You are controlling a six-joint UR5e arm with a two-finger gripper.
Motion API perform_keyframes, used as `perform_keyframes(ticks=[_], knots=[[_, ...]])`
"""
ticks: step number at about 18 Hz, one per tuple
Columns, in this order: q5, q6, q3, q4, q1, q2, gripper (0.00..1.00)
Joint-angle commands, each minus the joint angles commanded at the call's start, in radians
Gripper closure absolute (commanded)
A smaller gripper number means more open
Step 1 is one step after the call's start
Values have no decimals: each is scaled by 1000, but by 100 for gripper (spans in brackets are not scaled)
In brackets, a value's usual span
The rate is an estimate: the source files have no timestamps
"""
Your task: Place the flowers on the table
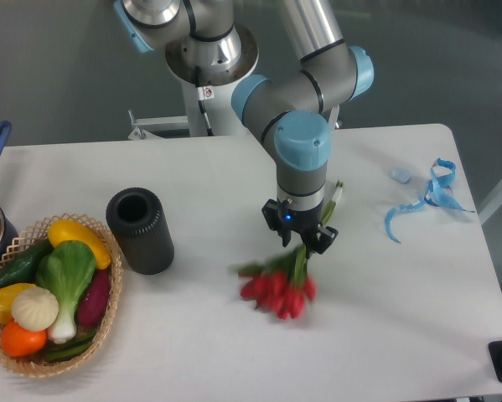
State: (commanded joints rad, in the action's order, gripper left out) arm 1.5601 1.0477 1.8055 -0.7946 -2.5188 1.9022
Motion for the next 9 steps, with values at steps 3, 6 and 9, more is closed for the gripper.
perform_keyframes(ticks=[3,6,9], knots=[[-5,5,34,9,-5,-28,0],[-3,26,61,11,-14,-54,0],[-5,60,77,11,-44,-65,0]])
